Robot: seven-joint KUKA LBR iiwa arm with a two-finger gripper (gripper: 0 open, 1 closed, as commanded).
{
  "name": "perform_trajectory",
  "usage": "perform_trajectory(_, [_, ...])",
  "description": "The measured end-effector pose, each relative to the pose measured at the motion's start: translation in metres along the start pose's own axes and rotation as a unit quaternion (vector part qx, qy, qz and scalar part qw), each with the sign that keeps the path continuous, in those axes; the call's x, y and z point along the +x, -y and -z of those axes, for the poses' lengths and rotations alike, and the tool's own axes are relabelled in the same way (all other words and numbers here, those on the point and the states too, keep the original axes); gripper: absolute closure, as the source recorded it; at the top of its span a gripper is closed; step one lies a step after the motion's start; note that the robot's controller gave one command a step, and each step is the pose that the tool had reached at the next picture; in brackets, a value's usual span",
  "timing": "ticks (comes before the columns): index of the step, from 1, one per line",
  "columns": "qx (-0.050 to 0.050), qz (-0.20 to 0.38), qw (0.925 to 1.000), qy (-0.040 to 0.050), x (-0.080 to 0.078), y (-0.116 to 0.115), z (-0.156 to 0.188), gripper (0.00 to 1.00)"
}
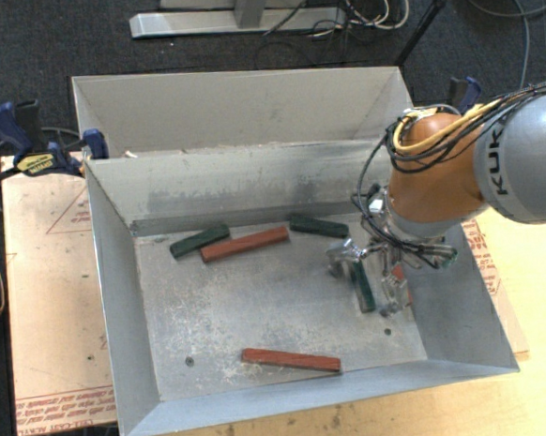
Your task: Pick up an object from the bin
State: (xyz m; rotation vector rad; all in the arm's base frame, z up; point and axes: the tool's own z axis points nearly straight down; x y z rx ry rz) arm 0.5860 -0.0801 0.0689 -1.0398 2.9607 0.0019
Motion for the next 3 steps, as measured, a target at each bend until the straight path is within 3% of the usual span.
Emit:
perform_trajectory(1, [0.000, -0.001, 1.0000, 0.0000, 0.000, 0.000, 0.001, 1.00])
perform_trajectory(2, [0.003, -0.002, 1.0000, 0.0024, -0.003, 0.001, 0.088, 1.00])
perform_trajectory(3, [0.001, -0.003, 1.0000, 0.0002, -0.004, 0.001, 0.094, 1.00])
